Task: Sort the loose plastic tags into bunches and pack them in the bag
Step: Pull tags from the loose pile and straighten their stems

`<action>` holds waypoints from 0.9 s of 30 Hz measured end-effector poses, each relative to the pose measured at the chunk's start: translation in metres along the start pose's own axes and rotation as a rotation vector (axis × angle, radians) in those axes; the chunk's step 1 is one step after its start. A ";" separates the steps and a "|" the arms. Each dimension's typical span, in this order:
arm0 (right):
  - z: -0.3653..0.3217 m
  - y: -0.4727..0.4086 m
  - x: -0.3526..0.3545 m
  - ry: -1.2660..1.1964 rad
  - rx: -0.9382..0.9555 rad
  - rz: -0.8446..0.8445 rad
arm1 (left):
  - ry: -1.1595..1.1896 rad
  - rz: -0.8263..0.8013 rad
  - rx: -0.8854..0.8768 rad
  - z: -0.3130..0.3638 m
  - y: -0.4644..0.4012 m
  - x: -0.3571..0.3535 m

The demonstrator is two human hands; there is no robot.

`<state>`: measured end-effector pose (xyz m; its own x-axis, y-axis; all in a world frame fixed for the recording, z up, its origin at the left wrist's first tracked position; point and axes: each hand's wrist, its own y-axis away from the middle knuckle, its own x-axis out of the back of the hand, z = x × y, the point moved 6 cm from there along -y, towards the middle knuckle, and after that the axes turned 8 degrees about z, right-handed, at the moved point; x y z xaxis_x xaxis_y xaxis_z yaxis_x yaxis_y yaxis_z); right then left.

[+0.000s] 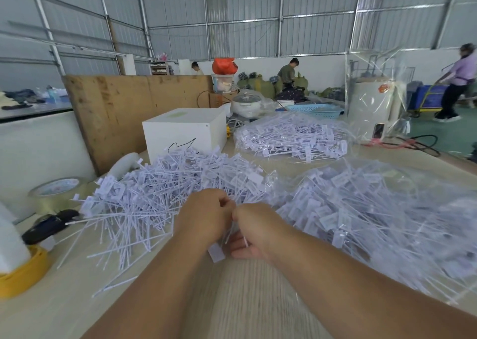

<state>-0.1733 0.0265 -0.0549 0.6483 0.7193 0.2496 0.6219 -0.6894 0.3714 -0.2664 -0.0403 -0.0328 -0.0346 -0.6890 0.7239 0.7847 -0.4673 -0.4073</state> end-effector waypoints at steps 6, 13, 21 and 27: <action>-0.010 -0.016 0.017 0.082 0.191 0.053 | -0.106 0.026 -0.087 0.003 -0.001 0.005; 0.000 -0.010 0.005 -0.279 -0.060 -0.171 | -0.423 0.230 -0.470 0.025 -0.006 0.000; 0.002 -0.011 0.007 -0.386 -0.121 -0.216 | -0.522 -0.113 -0.158 0.000 -0.004 -0.012; -0.001 -0.024 0.000 -0.392 -0.084 -0.212 | -0.372 -0.131 -0.211 0.020 0.010 -0.014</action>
<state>-0.1894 0.0433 -0.0627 0.6380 0.7460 -0.1908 0.7314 -0.5096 0.4531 -0.2461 -0.0245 -0.0356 0.1301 -0.3882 0.9124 0.6441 -0.6665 -0.3754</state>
